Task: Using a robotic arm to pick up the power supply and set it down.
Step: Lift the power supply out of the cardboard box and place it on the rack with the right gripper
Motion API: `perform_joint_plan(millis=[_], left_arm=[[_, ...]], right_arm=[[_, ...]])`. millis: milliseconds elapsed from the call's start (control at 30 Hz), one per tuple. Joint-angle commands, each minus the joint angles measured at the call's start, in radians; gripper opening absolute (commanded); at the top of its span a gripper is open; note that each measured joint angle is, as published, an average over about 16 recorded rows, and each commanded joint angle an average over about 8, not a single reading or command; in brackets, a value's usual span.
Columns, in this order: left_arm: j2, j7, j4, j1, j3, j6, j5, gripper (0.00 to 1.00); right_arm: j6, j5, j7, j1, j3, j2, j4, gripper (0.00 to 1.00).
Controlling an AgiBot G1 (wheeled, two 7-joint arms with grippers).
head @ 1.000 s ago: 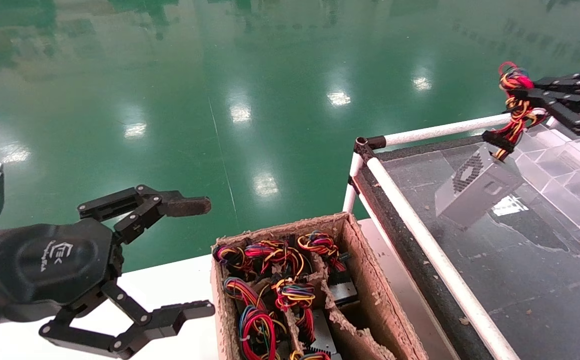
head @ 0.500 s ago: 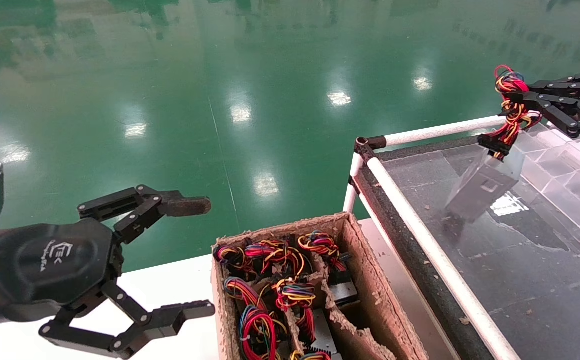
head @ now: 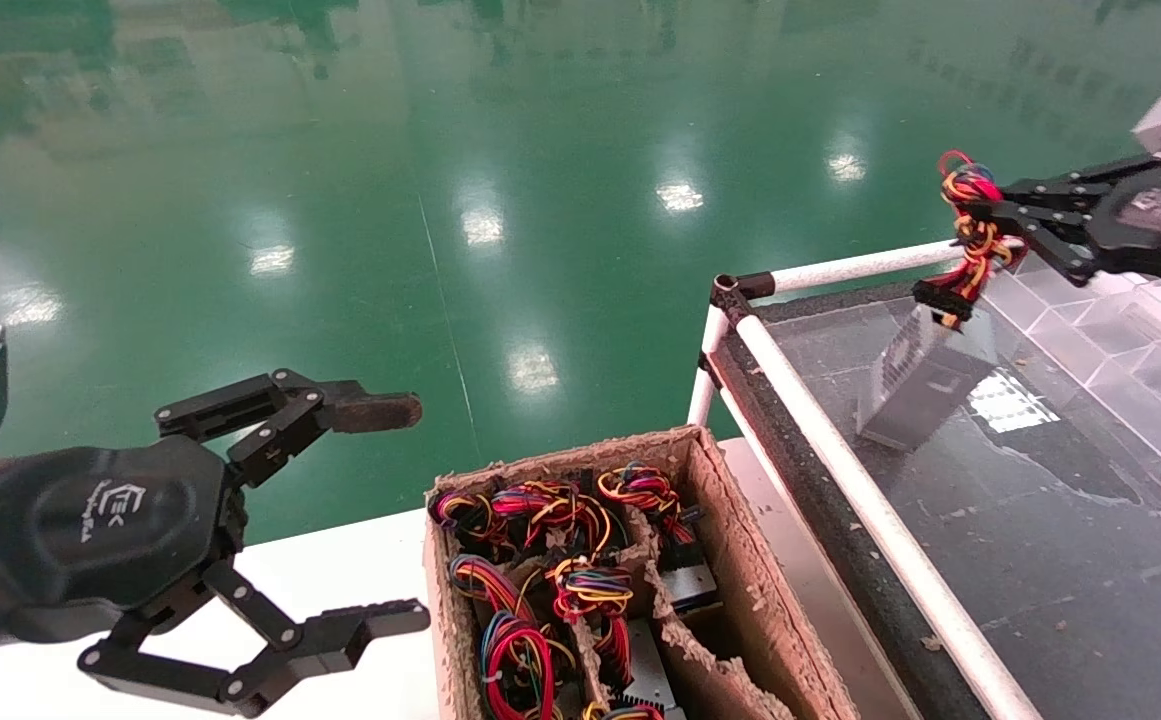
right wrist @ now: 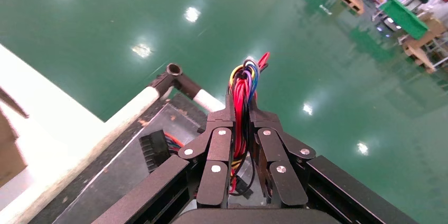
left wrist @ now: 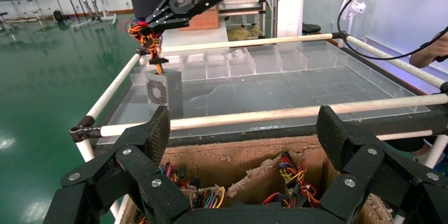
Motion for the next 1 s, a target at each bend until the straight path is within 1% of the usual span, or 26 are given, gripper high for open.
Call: perform_joint_plan(millis=[33,300,533,633,800,1000], left_arm=[[0.000,0.000,0.000,0.000,0.000,0.000,0.000,1.00],[0.000,0.000,0.000,0.000,0.000,0.000,0.000,1.00],[0.000,0.000,0.000,0.000,0.000,0.000,0.000,1.00],[0.000,0.000,0.000,0.000,0.000,0.000,0.000,1.00],[0.000,0.000,0.000,0.000,0.000,0.000,0.000,1.00],[0.000,0.000,0.000,0.000,0.000,0.000,0.000,1.00]], right_arm=[[0.023,0.005,-0.005,-0.009,0.003,-0.017,-0.005,0.00],[0.111,-0.008,-0.040,0.004,-0.005,-0.068,-0.008,0.00],[0.240,-0.021,-0.061,0.021,-0.013,-0.127,-0.020,0.00],[0.280,-0.028,-0.067,0.024,-0.018,-0.149,-0.022,0.00],[0.306,-0.041,-0.074,0.031,-0.027,-0.169,-0.021,0.00],[0.305,-0.055,-0.076,0.037,-0.037,-0.186,-0.019,0.00]])
